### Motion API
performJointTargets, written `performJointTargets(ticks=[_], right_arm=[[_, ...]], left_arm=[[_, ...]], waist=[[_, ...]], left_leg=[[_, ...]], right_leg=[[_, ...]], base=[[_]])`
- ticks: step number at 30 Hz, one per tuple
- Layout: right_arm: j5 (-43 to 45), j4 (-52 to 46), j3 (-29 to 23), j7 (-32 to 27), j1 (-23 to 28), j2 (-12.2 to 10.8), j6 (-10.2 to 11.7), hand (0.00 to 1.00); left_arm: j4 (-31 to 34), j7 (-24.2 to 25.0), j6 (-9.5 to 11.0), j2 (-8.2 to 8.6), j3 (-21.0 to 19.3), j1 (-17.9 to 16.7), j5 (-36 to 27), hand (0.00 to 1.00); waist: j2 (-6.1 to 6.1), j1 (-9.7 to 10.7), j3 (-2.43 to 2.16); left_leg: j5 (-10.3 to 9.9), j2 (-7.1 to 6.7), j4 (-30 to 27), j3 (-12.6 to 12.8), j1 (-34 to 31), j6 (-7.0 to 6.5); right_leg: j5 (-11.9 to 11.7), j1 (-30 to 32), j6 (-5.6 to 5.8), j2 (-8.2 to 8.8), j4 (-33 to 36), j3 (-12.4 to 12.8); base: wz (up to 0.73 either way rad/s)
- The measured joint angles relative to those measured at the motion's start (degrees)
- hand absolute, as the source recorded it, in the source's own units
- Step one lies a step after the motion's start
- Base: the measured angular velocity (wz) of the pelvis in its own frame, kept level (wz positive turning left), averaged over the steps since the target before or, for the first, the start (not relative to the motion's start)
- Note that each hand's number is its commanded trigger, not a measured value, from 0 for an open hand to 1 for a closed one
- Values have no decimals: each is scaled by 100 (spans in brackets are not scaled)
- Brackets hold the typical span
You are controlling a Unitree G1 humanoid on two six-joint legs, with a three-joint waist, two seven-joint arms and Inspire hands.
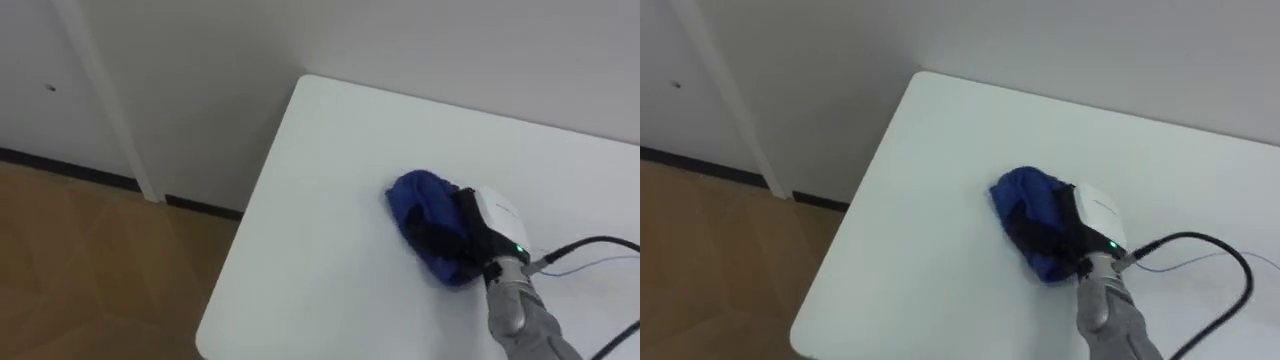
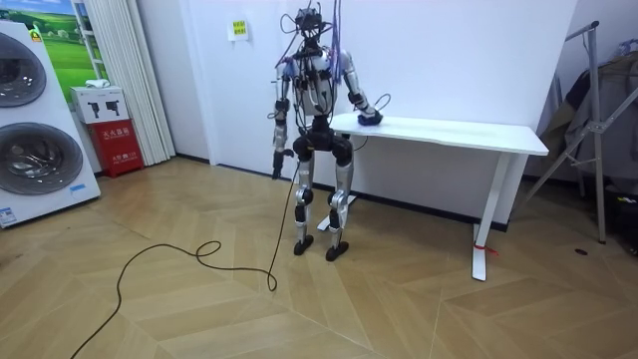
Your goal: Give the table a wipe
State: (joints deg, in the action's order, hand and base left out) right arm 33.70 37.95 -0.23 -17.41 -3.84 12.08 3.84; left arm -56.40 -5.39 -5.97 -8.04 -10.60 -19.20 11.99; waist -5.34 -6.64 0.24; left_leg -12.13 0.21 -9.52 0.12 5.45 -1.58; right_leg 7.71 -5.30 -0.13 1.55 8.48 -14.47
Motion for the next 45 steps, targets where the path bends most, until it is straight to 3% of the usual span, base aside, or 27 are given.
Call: performJointTargets(ticks=[3,6,8,11,14,18,21,25,27,29,32,34,39,42,45], right_arm=[[-331,912,-840,-220,28,318,156,100],[-706,1763,-1577,-366,75,755,188,100],[-976,2183,-2004,-359,247,1037,238,100],[-1193,2275,-2377,-369,643,1127,244,100],[-1275,2342,-2569,-381,782,1190,226,100],[-1279,2316,-2590,-392,825,1240,109,100],[-1199,2157,-2372,-406,780,1237,-93,100],[-484,1293,-1785,-363,740,1074,-641,100],[-72,689,-1212,-259,683,917,-776,100],[482,136,-397,-13,250,699,-893,100],[1050,-86,493,327,-445,570,-862,100],[1209,-96,734,443,-716,506,-836,100],[1051,-94,768,481,-734,489,-721,100],[748,2,668,371,-495,493,-505,100],[412,352,482,188,-392,479,-230,100]], left_arm=[[-2,40,3,-113,-444,-185,4,0],[0,77,12,-246,-564,-260,16,0],[32,98,33,-283,-851,-284,9,0],[29,99,127,-324,-1062,-256,0,0],[31,87,139,-325,-1055,-171,-15,0],[36,52,186,-338,-917,-107,-13,0],[21,55,187,-333,-768,-90,-9,0],[-105,68,183,-315,-429,27,-3,0],[-146,73,165,-314,-228,124,-18,0],[-239,94,134,-262,20,287,-5,0],[-258,99,99,-204,275,394,-5,0],[-241,99,86,-189,318,389,-5,0],[-236,147,-122,-207,342,59,-6,0],[-149,210,-115,-204,251,-34,-4,0],[-142,207,-16,-208,233,40,-4,0]], waist=[[-59,186,-44],[-65,310,-49],[-74,451,-76],[-99,571,-115],[-99,765,-114],[-105,793,-110],[-95,732,-103],[-56,391,-79],[-47,216,-37],[-21,-49,-20],[37,-335,55],[74,-474,62],[48,-451,28],[9,-382,1],[55,-334,-14]], left_leg=[[-14,-52,-18,-183,26,-58],[-42,-77,-58,-191,9,-101],[-51,-87,-57,-164,21,-115],[-51,-78,-66,-52,46,-115],[-54,-83,-9,-43,92,-116],[-62,-62,-9,76,135,-113],[-63,-42,-12,130,185,-111],[-73,4,-15,291,209,-85],[-60,33,-9,357,201,-60],[-52,62,-18,394,135,-43],[-33,50,-11,296,97,-14],[0,27,-11,206,46,-6],[29,3,-22,-39,-10,-3],[28,14,-22,-45,16,-4],[27,-29,-9,10,121,-6]], right_leg=[[15,-147,25,49,-62,-136],[21,-167,37,81,-61,-142],[31,-169,58,91,-57,-120],[38,-169,71,87,-64,-33],[49,-207,88,91,-62,-31],[52,-183,94,87,-21,23],[49,-176,90,84,40,41],[20,-63,45,48,152,58],[-5,-34,6,26,146,60],[-31,55,-34,5,149,57],[-39,55,-47,-6,121,-27],[-29,62,-35,6,98,-158],[-22,-6,-27,26,13,-413],[-3,-88,5,56,-1,-451],[17,-178,37,119,-42,-426]], base=[[35],[4],[-2],[-14],[-4],[-16],[-14],[-30],[-19],[-8],[15],[43],[29],[15],[12]])
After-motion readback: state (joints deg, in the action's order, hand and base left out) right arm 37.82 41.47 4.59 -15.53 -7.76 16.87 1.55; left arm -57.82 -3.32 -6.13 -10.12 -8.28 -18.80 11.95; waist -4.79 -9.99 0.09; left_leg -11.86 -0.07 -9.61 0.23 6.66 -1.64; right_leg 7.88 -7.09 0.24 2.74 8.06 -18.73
